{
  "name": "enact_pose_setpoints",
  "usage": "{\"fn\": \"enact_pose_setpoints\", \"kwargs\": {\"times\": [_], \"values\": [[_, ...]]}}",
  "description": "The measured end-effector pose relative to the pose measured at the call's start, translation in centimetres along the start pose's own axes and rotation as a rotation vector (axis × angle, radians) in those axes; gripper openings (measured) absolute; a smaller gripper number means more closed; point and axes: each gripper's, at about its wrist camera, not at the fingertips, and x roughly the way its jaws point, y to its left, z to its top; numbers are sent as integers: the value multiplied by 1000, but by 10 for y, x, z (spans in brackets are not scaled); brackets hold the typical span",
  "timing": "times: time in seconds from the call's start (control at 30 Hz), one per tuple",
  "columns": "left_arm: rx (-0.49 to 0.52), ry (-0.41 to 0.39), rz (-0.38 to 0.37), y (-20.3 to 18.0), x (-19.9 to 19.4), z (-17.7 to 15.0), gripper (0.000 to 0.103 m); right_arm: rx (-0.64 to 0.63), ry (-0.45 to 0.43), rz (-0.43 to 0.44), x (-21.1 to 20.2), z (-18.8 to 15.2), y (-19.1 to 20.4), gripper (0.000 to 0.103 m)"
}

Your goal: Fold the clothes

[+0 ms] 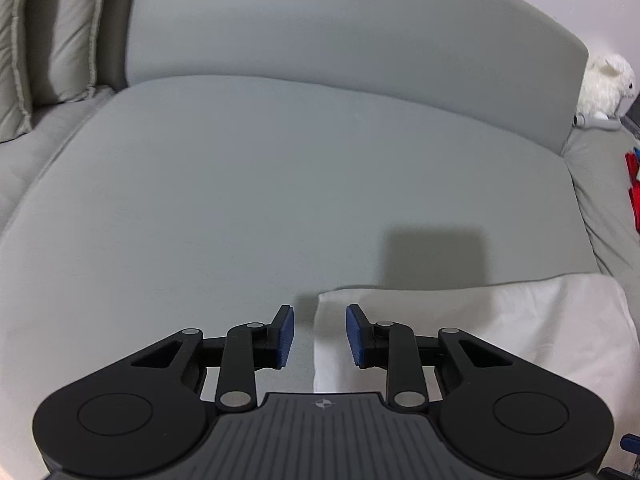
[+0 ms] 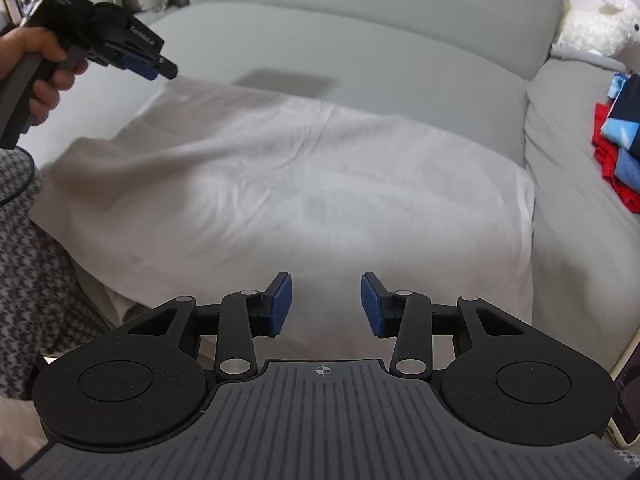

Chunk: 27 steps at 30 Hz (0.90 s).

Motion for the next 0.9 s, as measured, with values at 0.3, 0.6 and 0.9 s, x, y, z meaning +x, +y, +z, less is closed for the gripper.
{"fn": "enact_pose_setpoints", "kwargs": {"times": [0.3, 0.6, 0.9], "values": [[75, 26, -38, -6, 22, 2, 3, 9, 35, -4, 10, -1, 0, 48], [115, 6, 97, -6, 39, 11, 7, 45, 73, -9, 18, -1, -5, 54], [166, -184, 306, -10, -39, 3, 52, 71, 37, 2, 3, 0, -11, 60]]}}
